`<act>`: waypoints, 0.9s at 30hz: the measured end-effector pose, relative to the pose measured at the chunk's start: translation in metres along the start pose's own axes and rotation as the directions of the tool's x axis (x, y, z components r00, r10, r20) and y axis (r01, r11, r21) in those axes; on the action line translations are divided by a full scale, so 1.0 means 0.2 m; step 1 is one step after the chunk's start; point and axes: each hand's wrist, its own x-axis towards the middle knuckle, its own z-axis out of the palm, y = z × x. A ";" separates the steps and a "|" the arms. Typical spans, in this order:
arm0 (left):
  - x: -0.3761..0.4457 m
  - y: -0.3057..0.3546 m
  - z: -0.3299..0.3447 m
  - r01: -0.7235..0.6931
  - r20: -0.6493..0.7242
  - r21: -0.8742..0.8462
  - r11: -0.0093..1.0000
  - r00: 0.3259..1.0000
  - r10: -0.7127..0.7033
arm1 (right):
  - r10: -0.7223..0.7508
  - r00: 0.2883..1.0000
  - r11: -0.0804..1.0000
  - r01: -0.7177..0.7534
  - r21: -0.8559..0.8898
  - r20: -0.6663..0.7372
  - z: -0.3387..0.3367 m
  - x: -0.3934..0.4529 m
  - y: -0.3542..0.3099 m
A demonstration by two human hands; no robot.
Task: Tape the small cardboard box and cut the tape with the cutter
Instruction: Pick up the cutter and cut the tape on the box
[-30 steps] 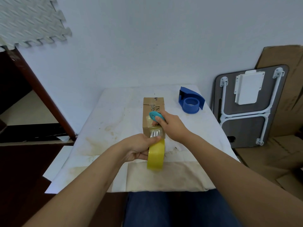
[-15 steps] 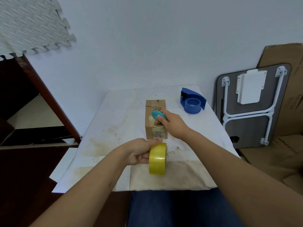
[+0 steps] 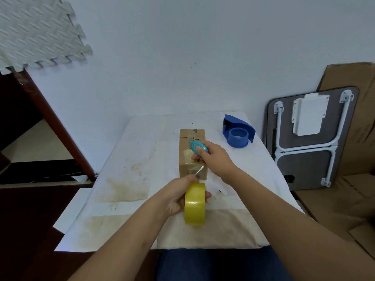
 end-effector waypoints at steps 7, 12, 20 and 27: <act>0.03 -0.01 0.01 0.008 0.014 -0.030 1.000 1.000 -0.007 | 0.026 0.998 1.000 -0.025 0.017 -0.063 0.03 0.02 0.00; 0.04 -0.01 0.00 -0.015 0.009 -0.044 0.999 1.000 0.016 | 0.053 0.996 0.999 -0.052 0.016 -0.073 0.03 0.04 0.00; 0.07 -0.02 -0.01 0.013 0.013 -0.034 0.999 1.000 -0.013 | 0.034 0.998 0.988 -0.025 0.151 -0.053 -0.01 0.02 0.03; 0.06 -0.02 -0.02 -0.008 0.005 -0.021 1.000 1.000 0.008 | -0.097 0.992 0.995 0.099 -0.018 0.085 -0.13 -0.05 -0.05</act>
